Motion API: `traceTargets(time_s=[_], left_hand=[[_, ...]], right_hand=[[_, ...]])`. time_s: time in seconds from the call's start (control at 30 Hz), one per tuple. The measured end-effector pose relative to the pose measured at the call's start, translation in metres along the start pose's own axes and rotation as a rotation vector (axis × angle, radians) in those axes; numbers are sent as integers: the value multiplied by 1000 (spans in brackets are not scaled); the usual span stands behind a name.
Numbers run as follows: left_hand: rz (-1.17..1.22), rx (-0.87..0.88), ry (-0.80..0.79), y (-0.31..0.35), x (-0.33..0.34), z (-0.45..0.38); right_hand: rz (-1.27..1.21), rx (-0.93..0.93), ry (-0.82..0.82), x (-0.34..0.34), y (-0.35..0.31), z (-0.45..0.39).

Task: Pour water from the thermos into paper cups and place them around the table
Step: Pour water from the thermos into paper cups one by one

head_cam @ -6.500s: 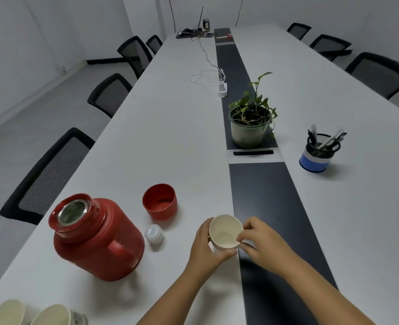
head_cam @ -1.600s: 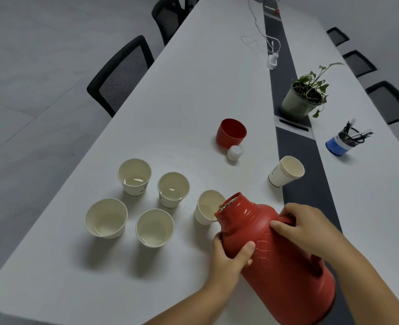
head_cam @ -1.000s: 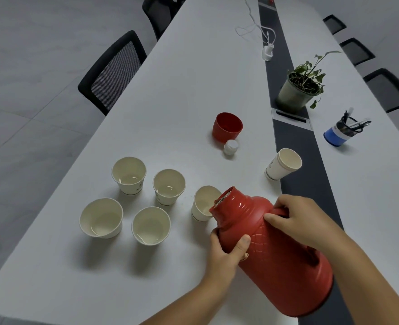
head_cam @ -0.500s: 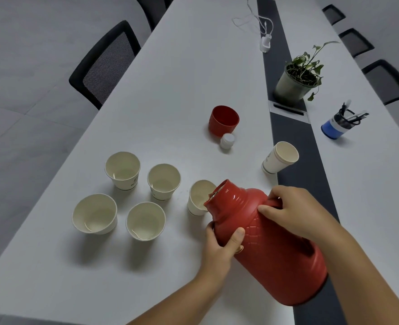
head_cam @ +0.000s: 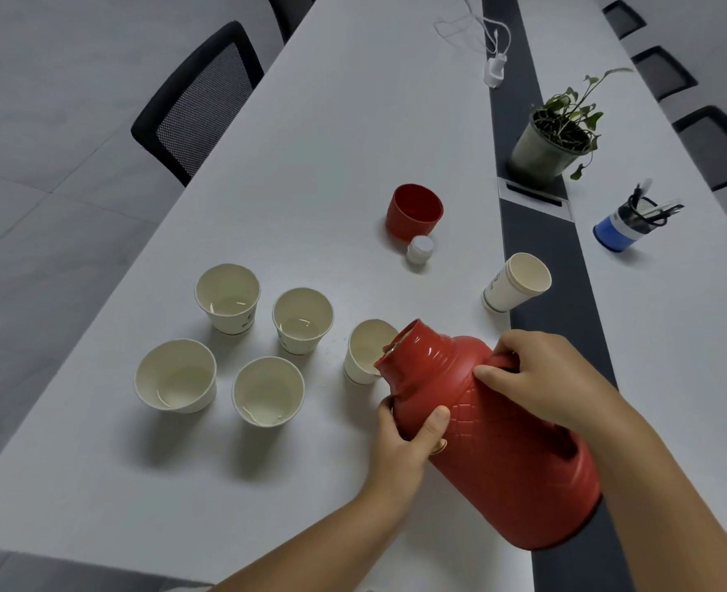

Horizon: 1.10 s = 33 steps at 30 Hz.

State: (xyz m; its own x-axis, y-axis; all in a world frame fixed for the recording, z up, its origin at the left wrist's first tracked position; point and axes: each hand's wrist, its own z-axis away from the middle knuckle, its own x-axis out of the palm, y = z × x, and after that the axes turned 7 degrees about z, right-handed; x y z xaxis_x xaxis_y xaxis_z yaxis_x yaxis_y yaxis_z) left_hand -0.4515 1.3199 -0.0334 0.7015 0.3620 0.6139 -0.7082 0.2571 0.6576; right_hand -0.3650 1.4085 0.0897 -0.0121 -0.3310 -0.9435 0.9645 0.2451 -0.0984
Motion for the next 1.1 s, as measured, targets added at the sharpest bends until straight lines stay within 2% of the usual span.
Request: traceTargets(time_s=[1.1], left_hand=[[15, -23, 18, 0, -1, -2]], right_hand=[[24, -12, -13, -3, -4, -2]])
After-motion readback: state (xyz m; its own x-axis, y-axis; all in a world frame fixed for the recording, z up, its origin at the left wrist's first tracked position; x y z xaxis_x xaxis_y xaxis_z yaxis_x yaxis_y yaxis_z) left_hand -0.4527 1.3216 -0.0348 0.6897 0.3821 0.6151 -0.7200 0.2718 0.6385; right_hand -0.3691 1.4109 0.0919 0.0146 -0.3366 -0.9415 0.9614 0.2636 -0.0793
